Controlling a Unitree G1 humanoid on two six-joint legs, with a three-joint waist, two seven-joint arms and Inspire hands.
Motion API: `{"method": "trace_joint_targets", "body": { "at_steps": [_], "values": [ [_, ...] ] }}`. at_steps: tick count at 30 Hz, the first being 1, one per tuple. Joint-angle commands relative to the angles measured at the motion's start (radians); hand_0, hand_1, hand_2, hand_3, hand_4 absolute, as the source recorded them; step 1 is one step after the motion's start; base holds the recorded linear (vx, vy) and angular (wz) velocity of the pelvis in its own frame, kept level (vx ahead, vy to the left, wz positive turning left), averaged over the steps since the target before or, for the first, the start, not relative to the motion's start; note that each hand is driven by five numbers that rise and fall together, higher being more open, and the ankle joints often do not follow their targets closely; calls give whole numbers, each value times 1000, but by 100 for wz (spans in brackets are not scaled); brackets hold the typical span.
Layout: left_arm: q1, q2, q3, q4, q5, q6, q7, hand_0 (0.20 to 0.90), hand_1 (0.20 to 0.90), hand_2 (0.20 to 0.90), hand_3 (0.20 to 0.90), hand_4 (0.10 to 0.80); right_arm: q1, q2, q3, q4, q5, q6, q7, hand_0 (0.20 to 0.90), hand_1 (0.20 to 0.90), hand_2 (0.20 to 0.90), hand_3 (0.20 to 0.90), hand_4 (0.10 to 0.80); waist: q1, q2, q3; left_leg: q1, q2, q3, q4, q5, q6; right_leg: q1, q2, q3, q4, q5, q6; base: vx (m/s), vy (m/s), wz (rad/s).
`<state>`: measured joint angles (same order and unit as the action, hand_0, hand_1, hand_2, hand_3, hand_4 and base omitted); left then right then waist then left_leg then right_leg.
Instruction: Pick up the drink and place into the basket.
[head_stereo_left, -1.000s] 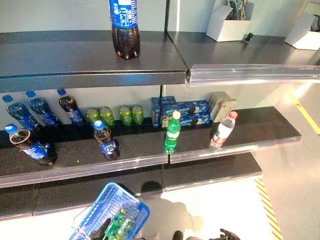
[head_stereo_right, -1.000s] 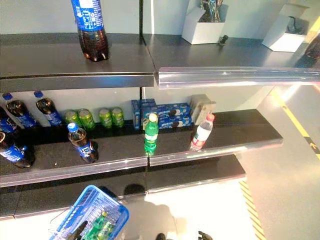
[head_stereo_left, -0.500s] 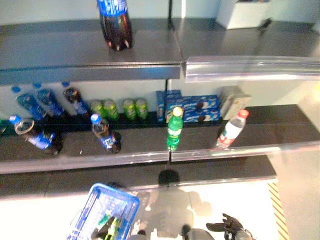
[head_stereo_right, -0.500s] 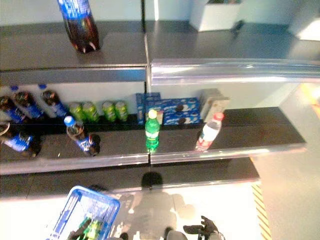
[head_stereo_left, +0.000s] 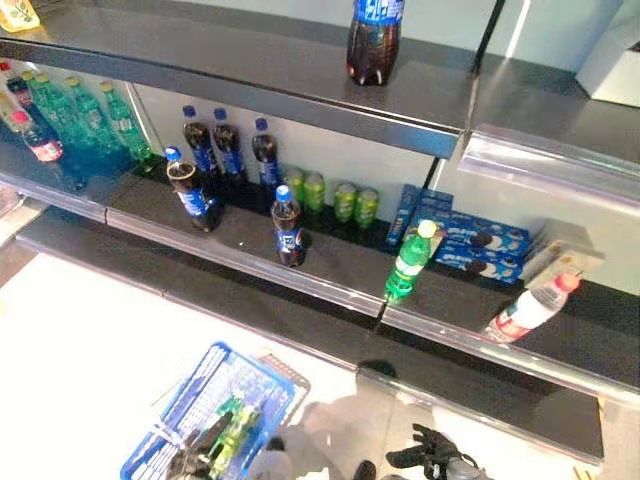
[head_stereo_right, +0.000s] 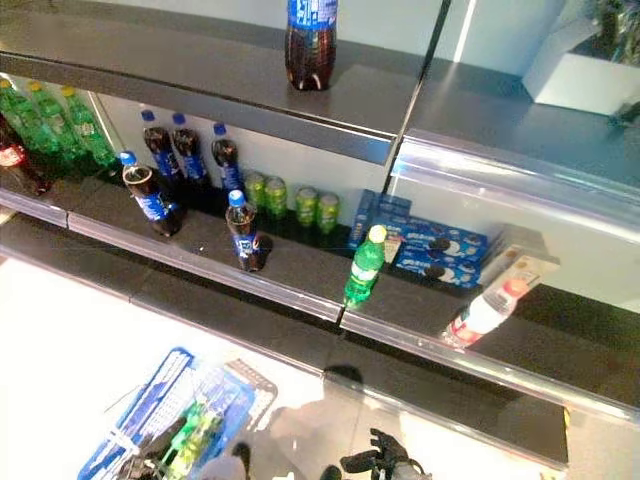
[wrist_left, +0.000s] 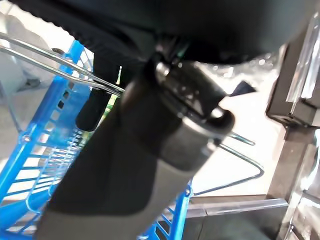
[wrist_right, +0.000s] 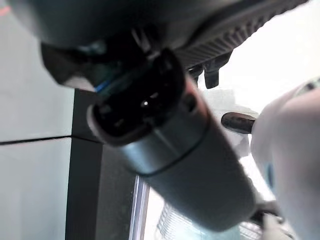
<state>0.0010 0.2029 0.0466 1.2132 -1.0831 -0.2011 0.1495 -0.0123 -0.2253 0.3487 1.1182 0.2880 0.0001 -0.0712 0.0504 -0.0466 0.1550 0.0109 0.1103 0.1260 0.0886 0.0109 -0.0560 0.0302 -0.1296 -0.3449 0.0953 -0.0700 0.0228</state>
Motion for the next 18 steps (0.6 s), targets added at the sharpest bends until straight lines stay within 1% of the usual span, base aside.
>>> {"method": "trace_joint_targets", "body": {
  "at_steps": [1, 2, 3, 4, 8, 10, 12, 13, 14, 16, 17, 18],
  "values": [
    [-26, -50, -22, -36, 34, -54, -56, 300, 300, 300, 200, 100, -21, -6, -20, 19, 15, -45, 12, 900, 900, 900, 900, 800, -5, 21, -37, 61, 17, -27, -100, 31, -31, 14, -17, 135, -32, 77, 46, 77, 197, 86],
    [-25, -47, -21, -34, 30, -56, -70, 300, 300, 300, 200, 100, -17, -4, -14, 20, -6, -58, 19, 900, 900, 900, 900, 800, -4, 27, -41, 77, 10, -37, -118, 29, -34, 27, -23, 134, -45, 80, 55, 50, 134, 60],
    [-25, -47, -21, -34, 30, -56, -70, 300, 300, 300, 200, 100, -17, -4, -14, 20, -6, -58, 19, 900, 900, 900, 900, 800, -4, 27, -40, 78, 10, -37, -119, 29, -34, 29, -23, 134, -45, 80, 55, 38, 150, 24],
    [-20, -46, -22, -40, 38, -50, -73, 300, 300, 300, 200, 100, -13, 0, 0, 8, -36, -62, 21, 900, 900, 900, 900, 800, -3, 32, -45, 88, 4, -36, -126, 24, -35, 40, -31, 132, -56, 83, 63, 21, 113, 3],
    [-7, -42, -28, -66, 82, -36, -57, 300, 300, 300, 200, 100, 1, -2, 57, -79, -116, -61, 17, 900, 900, 900, 900, 800, -2, 34, -41, 102, -7, -36, -121, 7, -30, 58, -47, 128, -63, 88, 79, 4, 85, 9],
    [5, -25, -30, -107, 90, -14, -33, 300, 300, 300, 200, 100, 13, -33, 122, -292, -180, -4, 29, 900, 900, 900, 900, 800, -8, 26, -30, 114, -8, -24, -119, -5, -22, 62, -56, 126, -63, 92, 90, -41, 7, 2],
    [18, -10, -31, -140, 85, 0, -21, 300, 300, 300, 200, 100, 23, -74, 160, -464, -180, 31, 46, 900, 900, 900, 900, 800, -12, 19, -24, 122, -7, -21, -121, -9, -19, 64, -57, 128, -65, 96, 95, -40, -41, -1],
    [23, -3, -33, -156, 83, 7, -13, 300, 300, 300, 200, 100, 28, -97, 173, -536, -178, 34, 55, 900, 900, 900, 900, 800, -13, 16, -22, 125, -6, -19, -122, -10, -18, 66, -57, 129, -69, 99, 97, -40, -53, -1],
    [33, 8, -39, -178, 79, 15, -3, 300, 300, 300, 200, 100, 33, -141, 183, -680, -161, 55, 65, 900, 900, 900, 900, 800, -17, 11, -20, 130, -3, -14, -128, -10, -17, 67, -57, 130, -76, 104, 99, -39, -64, -1],
    [51, 16, -40, -198, 71, 18, 5, 300, 300, 300, 200, 100, 44, -196, 166, -831, -163, 7, 81, 900, 900, 900, 900, 800, -26, 6, -22, 138, 2, -4, -139, -8, -17, 69, -55, 132, -87, 109, 102, -26, -64, -2],
    [55, 16, -40, -200, 70, 17, 6, 300, 300, 300, 200, 100, 43, -208, 159, -873, -160, 24, 88, 900, 900, 900, 900, 800, -27, 5, -22, 140, 3, -2, -141, -8, -17, 69, -55, 133, -88, 110, 103, -16, -52, -4],
    [66, 17, -37, -206, 69, 15, 6, 300, 300, 300, 200, 100, 46, -244, 137, -978, -174, 6, 101, 900, 900, 900, 900, 800, -33, 3, -25, 142, 7, 5, -145, -7, -17, 69, -53, 137, -92, 110, 104, -23, -58, -4]
  ]
}}
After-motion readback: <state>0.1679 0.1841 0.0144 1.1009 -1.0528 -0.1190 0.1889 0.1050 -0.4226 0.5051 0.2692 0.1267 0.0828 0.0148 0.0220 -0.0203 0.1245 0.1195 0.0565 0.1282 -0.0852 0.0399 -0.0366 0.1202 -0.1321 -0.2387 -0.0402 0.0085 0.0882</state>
